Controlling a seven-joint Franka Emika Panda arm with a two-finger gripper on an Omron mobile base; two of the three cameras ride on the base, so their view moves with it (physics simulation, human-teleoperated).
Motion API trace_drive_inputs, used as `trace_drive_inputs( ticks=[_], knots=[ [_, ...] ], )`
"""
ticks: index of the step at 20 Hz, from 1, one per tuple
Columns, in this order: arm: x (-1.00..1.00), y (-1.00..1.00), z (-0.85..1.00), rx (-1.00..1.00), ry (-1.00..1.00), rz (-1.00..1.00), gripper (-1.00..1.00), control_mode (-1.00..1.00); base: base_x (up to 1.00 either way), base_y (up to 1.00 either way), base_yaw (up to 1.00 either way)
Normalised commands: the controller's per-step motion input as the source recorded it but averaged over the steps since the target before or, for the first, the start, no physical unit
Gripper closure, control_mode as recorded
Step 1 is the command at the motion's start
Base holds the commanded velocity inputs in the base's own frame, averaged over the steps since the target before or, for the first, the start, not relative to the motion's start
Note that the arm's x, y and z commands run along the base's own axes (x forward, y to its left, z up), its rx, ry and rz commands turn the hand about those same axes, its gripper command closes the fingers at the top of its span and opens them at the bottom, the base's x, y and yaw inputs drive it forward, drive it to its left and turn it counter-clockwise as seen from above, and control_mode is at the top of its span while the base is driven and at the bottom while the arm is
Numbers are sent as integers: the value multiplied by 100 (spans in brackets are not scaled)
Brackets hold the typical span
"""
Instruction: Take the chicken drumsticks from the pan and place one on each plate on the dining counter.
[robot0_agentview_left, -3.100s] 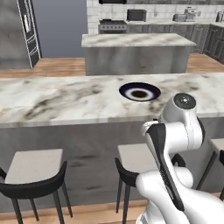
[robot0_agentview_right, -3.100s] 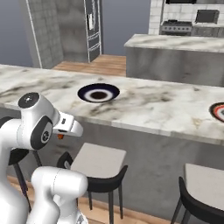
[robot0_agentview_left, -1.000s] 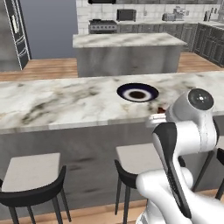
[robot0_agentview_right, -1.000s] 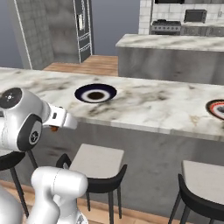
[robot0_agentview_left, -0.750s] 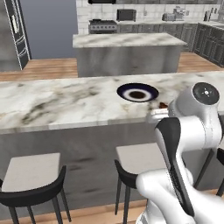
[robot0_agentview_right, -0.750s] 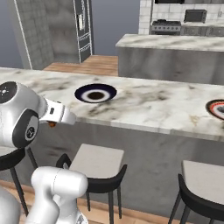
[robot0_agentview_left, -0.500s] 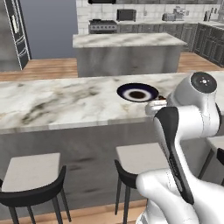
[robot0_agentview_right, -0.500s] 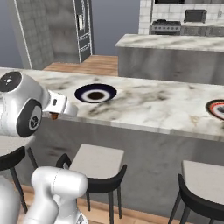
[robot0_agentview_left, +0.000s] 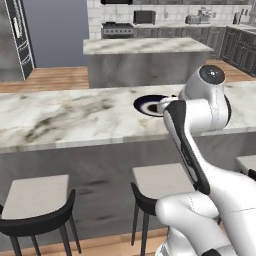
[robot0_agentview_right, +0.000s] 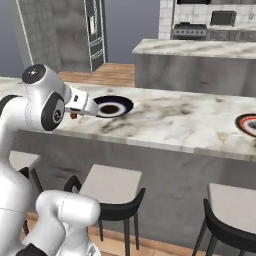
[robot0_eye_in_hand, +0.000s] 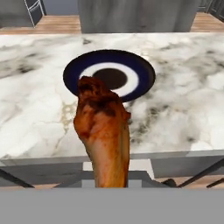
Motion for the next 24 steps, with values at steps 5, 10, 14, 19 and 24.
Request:
trace_drive_inputs(
  ticks=[5,10,14,19,24],
  knots=[
    [75,0,-12,0,1,0,100,-100,0,0,0],
    [61,-3,-10,0,5,0,100,-100,0,0,0],
    [51,-7,-15,0,16,0,100,-100,0,0,0],
    [26,-7,-16,0,11,0,100,-100,0,0,0],
    [19,-2,-9,0,0,0,100,-100,0,0,0]
  ],
)
